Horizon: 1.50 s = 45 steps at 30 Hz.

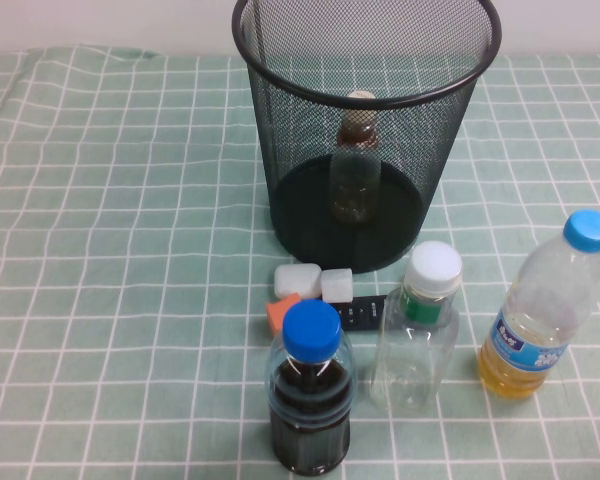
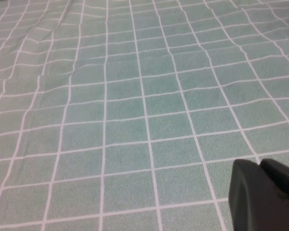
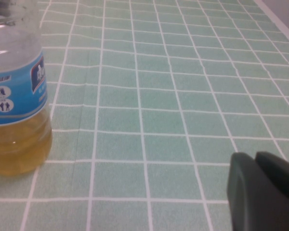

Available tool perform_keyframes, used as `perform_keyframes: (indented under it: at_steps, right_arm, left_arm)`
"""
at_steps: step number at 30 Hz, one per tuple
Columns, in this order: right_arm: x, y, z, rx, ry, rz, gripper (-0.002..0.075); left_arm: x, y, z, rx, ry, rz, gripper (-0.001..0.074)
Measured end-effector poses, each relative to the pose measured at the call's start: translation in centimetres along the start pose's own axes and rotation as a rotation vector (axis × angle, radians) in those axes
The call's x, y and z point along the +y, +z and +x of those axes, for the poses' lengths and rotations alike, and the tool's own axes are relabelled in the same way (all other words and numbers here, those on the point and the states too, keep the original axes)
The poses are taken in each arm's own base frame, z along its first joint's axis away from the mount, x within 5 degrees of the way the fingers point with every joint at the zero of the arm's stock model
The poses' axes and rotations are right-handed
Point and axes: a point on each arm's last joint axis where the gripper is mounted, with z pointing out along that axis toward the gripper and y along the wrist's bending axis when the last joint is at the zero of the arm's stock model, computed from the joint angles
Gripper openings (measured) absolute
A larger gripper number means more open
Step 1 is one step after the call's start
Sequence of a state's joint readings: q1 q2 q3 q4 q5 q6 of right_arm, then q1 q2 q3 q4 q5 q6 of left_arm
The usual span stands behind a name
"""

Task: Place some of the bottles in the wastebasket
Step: Pick up a bottle from the table with right arm

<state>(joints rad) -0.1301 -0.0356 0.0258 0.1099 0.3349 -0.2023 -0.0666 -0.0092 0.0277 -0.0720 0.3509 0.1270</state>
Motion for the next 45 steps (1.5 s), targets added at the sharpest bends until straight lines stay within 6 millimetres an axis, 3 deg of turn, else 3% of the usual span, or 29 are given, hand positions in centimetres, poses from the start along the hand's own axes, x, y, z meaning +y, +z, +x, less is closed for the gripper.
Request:
perform_keyframes:
  at_steps: [3,11,13,18,22,26,31,36,39,45]
  right_arm:
    - [-0.1,0.0,-0.4,-0.045,0.006,0.007,-0.0007]
    - [-0.5,-0.5,-2.8,-0.326,0.412,-0.007,-0.0007]
    - [-0.9,-0.7,-3.3,-0.388,0.445,0.015,-0.0007]
    - [-0.5,-1.0,-4.7,-0.338,0.592,-0.065,-0.0006]
    - [0.5,-1.0,-8.6,-0.107,0.483,-0.166,-0.0005]
    - [0.9,0.3,-12.5,0.199,0.337,-0.230,-0.0005]
    - [1.1,2.7,-15.4,0.513,0.240,-0.299,-0.0004]
    - [1.7,4.6,-16.4,0.564,0.227,-0.361,-0.0001]
    - [3.2,5.5,-16.6,0.560,0.194,-0.441,-0.0001]
    - [7.5,4.4,-17.4,0.444,0.066,-0.638,-0.0001]
  left_arm:
    - [0.0,0.0,0.0,0.000,0.000,0.000,-0.0002]
    - [0.0,0.0,0.0,0.000,-0.002,0.000,-0.0002]
    - [0.0,0.0,0.0,0.000,-0.001,0.000,-0.0002]
    - [0.0,0.0,0.0,0.000,0.000,-0.001,-0.0002]
    - [0.0,0.0,0.0,0.000,0.000,-0.001,-0.0002]
    - [0.0,0.0,0.0,-0.001,0.000,-0.001,-0.0002]
    - [0.0,0.0,0.0,-0.001,0.000,-0.001,-0.0002]
    - [0.0,0.0,0.0,-0.001,0.000,-0.001,-0.0002]
    - [0.0,0.0,0.0,-0.001,0.000,-0.001,-0.0002]
    - [0.0,0.0,0.0,-0.001,0.000,-0.001,-0.0002]
